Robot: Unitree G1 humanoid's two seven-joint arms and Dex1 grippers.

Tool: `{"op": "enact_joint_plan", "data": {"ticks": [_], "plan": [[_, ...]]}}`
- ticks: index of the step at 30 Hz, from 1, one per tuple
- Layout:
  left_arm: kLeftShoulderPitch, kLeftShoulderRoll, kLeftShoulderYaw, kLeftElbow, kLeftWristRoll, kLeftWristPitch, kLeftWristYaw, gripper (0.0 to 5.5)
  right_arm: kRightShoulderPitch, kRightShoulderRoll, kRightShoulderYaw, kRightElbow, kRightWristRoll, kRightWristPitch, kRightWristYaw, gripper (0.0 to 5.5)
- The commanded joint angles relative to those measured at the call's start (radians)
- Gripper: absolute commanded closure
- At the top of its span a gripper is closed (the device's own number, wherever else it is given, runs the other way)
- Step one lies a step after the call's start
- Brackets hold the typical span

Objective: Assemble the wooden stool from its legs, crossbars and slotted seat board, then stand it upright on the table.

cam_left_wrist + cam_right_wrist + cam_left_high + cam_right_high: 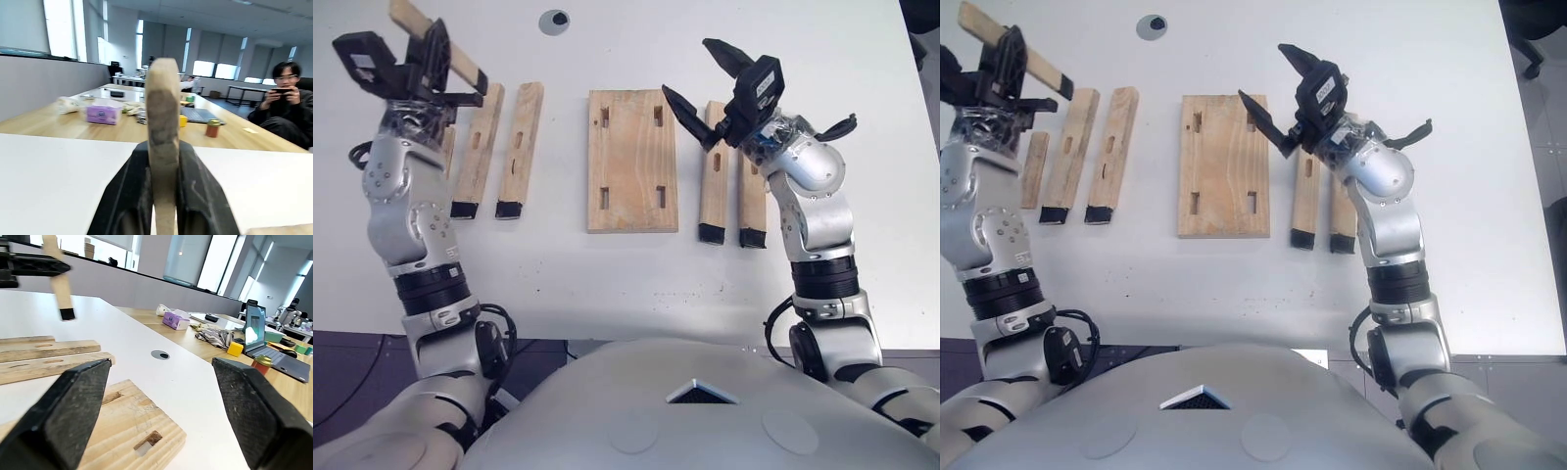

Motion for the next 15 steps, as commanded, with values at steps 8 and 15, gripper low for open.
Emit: {"op": "enact_joint_plan", "data": {"ticks": [8,15], "plan": [[0.057,0.038,0.067,0.193,-0.009,-0.059,-0.097,5.13,0.006,-0.014,-0.015,0.018,-0.019,-0.013,-0.014,1.71],[0.071,0.027,0.063,0.21,-0.014,-0.069,-0.111,5.13,-0.001,-0.014,-0.012,0.028,-0.024,-0.017,-0.013,1.71]]}}
